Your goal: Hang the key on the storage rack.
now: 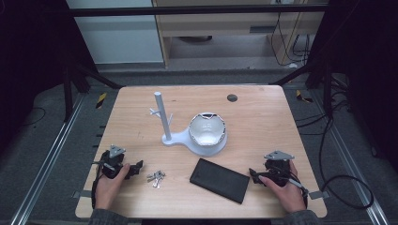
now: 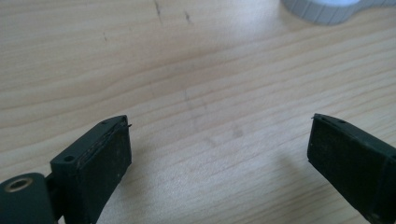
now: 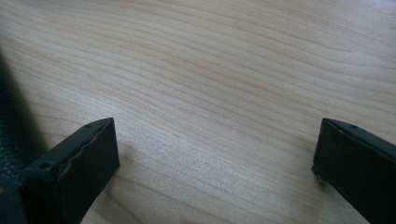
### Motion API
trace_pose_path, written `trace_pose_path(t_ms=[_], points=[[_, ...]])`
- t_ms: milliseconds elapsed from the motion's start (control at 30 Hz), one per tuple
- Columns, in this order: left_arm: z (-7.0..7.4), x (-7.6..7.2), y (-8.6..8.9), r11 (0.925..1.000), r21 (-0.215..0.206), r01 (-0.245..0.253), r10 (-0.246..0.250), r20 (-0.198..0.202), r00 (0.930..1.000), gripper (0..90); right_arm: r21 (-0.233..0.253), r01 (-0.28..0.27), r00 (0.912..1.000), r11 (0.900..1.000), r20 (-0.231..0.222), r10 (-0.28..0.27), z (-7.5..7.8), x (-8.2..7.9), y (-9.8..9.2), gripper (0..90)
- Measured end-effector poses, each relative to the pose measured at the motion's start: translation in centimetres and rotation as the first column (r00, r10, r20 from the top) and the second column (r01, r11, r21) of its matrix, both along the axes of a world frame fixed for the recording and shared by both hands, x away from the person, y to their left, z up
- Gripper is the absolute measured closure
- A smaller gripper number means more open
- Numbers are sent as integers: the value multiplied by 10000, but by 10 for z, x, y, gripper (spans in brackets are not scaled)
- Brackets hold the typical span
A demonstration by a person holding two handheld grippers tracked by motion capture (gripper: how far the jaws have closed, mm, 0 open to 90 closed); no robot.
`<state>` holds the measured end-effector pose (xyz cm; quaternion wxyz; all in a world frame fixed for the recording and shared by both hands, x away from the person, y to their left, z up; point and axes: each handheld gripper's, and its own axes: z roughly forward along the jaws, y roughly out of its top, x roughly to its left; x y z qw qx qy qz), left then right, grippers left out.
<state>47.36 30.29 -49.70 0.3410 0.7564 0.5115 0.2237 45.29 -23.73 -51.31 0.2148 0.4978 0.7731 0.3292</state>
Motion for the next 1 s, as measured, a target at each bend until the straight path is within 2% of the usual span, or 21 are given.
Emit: trace_pose_path(t_ms=[100, 300, 633, 700, 800, 900, 1000], points=[[4, -3, -3, 9998, 104, 143, -144, 87, 9999, 60, 5, -3, 10000, 10000, 0, 3, 0, 0, 0, 4], [10, -13, -14, 9983, -100, 566, -565, 79, 9984, 60, -45, 31, 10000, 10000, 19, -30, 0, -2, -1, 4], [18, -21, -25, 9957, 59, 929, -930, 302, 9952, 55, -15, 14, 10000, 10000, 1, -14, 0, -3, -1, 4], [19, -22, -28, 9945, 67, 1043, -1044, 260, 9942, 55, -32, 11, 10000, 10000, 0, -11, 0, -3, -2, 4], [21, -22, -32, 9913, 372, 1263, -1267, 96, 9919, 55, -18, 14, 10000, 10000, 10, -14, 0, -3, -1, 4], [28, -23, -36, 9896, 124, 1432, -1433, 105, 9896, 55, -7, 20, 10000, 10000, 8, -20, 0, -3, -1, 3], [34, -25, -41, 9841, 441, 1723, -1723, -32, 9850, 55, -12, 15, 10000, 10000, 6, -15, 0, -3, -1, 4]])
